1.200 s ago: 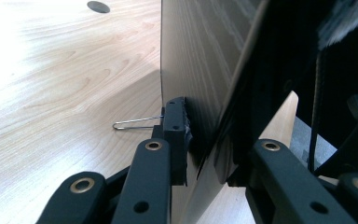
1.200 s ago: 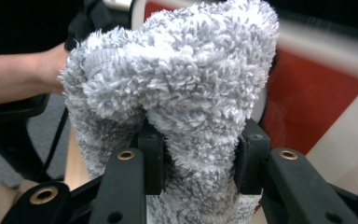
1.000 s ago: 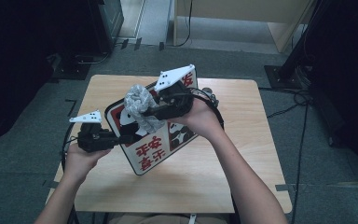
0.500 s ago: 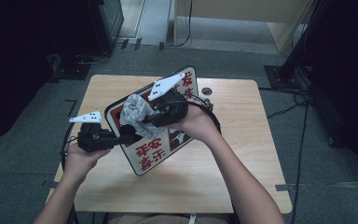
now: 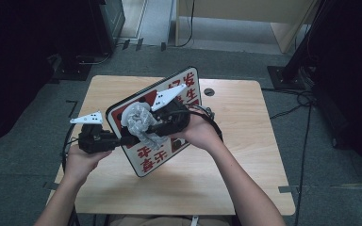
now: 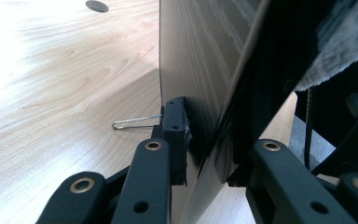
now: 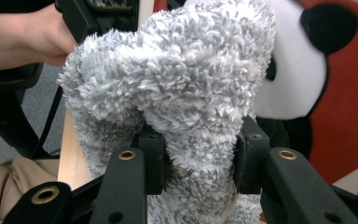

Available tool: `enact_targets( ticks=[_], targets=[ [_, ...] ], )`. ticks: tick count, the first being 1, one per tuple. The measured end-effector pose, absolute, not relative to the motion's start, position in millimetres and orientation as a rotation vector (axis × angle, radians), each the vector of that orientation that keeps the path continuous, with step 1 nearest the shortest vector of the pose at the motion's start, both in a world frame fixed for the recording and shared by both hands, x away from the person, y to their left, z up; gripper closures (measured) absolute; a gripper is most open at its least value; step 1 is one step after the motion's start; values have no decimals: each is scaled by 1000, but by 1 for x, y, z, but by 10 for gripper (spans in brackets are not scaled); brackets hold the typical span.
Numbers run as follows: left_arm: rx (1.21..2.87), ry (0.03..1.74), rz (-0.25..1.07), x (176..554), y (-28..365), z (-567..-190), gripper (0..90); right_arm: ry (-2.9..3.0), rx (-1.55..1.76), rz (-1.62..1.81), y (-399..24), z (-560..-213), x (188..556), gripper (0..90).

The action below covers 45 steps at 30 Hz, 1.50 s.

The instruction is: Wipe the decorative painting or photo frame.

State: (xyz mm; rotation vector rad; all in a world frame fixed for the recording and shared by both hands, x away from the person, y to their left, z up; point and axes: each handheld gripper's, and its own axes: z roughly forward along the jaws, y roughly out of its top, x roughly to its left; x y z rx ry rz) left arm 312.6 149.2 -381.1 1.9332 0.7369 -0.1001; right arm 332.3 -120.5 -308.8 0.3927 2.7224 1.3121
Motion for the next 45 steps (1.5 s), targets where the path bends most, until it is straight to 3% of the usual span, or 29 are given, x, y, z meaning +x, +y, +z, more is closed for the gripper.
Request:
enact_targets(
  ticks=[45],
  targets=[
    [1932,744,-95,312,149,-381,761,2811,443,1298,-131,-389,318,635]
  ],
)
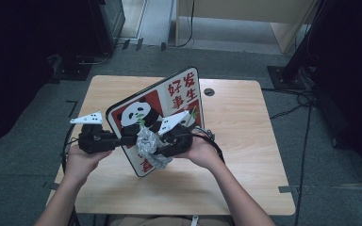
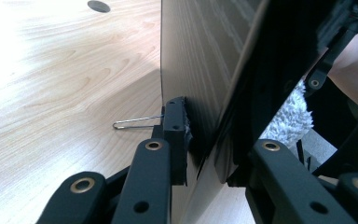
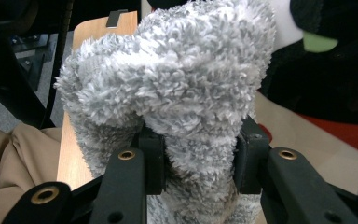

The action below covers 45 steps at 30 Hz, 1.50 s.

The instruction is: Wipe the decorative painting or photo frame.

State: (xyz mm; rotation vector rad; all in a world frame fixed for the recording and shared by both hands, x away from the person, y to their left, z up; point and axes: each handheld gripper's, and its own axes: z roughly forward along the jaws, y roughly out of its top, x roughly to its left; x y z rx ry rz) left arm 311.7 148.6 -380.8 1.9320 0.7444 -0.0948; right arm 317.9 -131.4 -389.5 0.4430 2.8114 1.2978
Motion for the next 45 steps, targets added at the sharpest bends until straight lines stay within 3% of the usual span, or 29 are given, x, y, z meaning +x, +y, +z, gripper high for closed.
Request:
enact_targets(
  ticks=[45],
  targets=[
    [1933,744,-95,312,149,-381,759,2914,533,1242,-139,-468,302,631]
  ],
)
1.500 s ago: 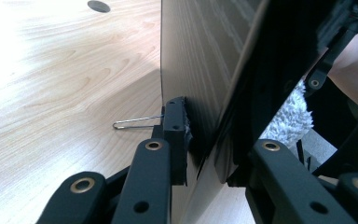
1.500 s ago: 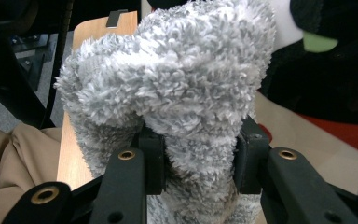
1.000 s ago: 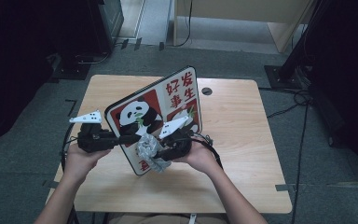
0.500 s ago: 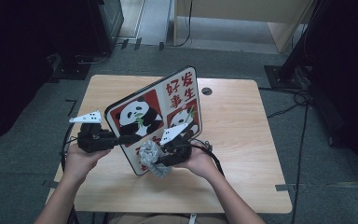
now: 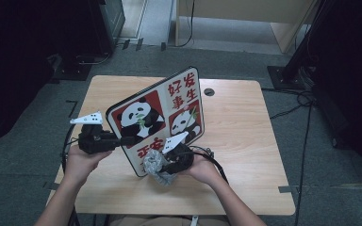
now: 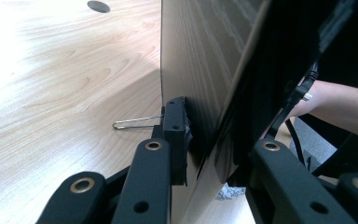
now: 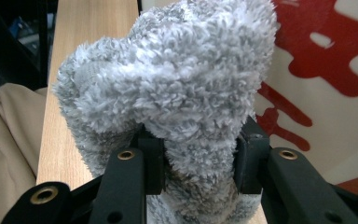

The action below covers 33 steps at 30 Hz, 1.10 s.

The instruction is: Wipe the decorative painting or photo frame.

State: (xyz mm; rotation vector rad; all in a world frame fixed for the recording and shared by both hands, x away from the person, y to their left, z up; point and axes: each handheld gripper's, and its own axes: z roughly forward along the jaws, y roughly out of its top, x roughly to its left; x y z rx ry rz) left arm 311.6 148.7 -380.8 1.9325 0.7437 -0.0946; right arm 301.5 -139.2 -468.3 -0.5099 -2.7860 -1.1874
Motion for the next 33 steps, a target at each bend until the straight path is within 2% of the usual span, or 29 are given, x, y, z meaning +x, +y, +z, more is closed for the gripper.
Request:
enact_targets(
  ticks=[5,9,18,25,30,33],
  targets=[
    [1935,739,-101,312,148,-381,751,-2759,-520,-1183,-141,-468,302,631],
    [1933,749,-115,314,149,-382,692,-2755,-515,-1169,-142,-465,302,634],
    [1945,755,-87,312,149,-382,631,-2748,-525,-1184,-144,-456,302,634],
    [1920,727,-89,309,152,-380,506,-2755,-524,-1178,-144,-455,302,634],
    [1911,746,-81,307,159,-379,502,-2744,-524,-1184,-143,-455,303,634],
    [1901,747,-93,306,165,-378,549,-2728,-537,-1192,-144,-452,303,636]
  ],
)
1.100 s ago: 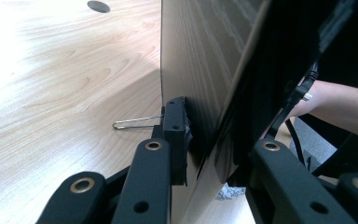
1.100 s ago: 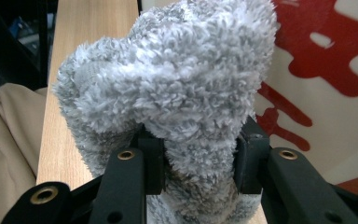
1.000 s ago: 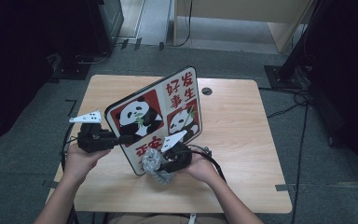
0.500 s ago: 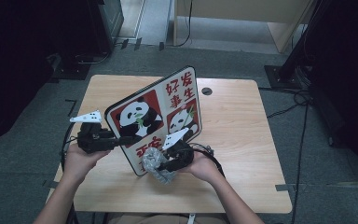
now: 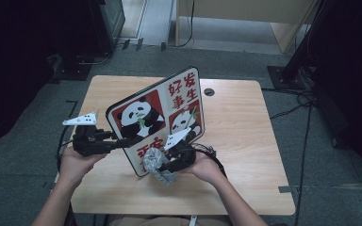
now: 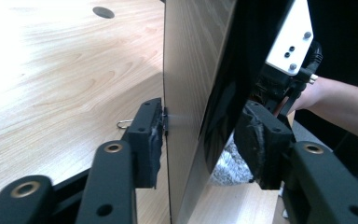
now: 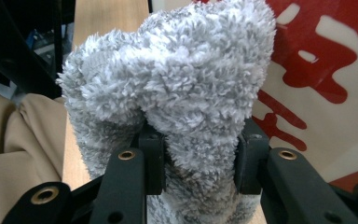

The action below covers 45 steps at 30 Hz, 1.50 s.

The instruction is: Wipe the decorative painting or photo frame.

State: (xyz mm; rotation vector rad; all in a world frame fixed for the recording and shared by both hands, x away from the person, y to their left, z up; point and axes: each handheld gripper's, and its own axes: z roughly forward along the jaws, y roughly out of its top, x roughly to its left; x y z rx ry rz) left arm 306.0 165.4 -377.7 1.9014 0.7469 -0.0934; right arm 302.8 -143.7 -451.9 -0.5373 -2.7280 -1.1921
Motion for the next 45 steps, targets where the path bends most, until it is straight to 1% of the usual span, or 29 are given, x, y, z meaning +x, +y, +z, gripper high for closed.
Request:
enact_targets(
  ticks=[3,7,11,18,24,27,36,45],
  targets=[
    [1904,743,-90,304,172,-377,593,-2721,-540,-1219,-145,-446,303,636],
    [1897,748,-90,300,180,-375,614,-2707,-545,-1252,-147,-432,304,637],
    [1897,755,-85,296,184,-374,657,-2705,-539,-1279,-148,-417,307,637],
    [1891,765,-77,291,193,-372,711,-2673,-533,-1366,-149,-383,317,638],
    [1891,773,-69,291,198,-372,807,-2657,-530,-1415,-145,-351,326,639],
    [1882,790,-72,295,199,-373,832,-2654,-529,-1434,-142,-335,329,639],
    [1896,758,-58,307,196,-374,885,-2702,-455,-1443,-123,-294,333,640],
    [1874,752,-73,318,191,-371,881,-2748,-378,-1453,-100,-252,336,640]
  ],
)
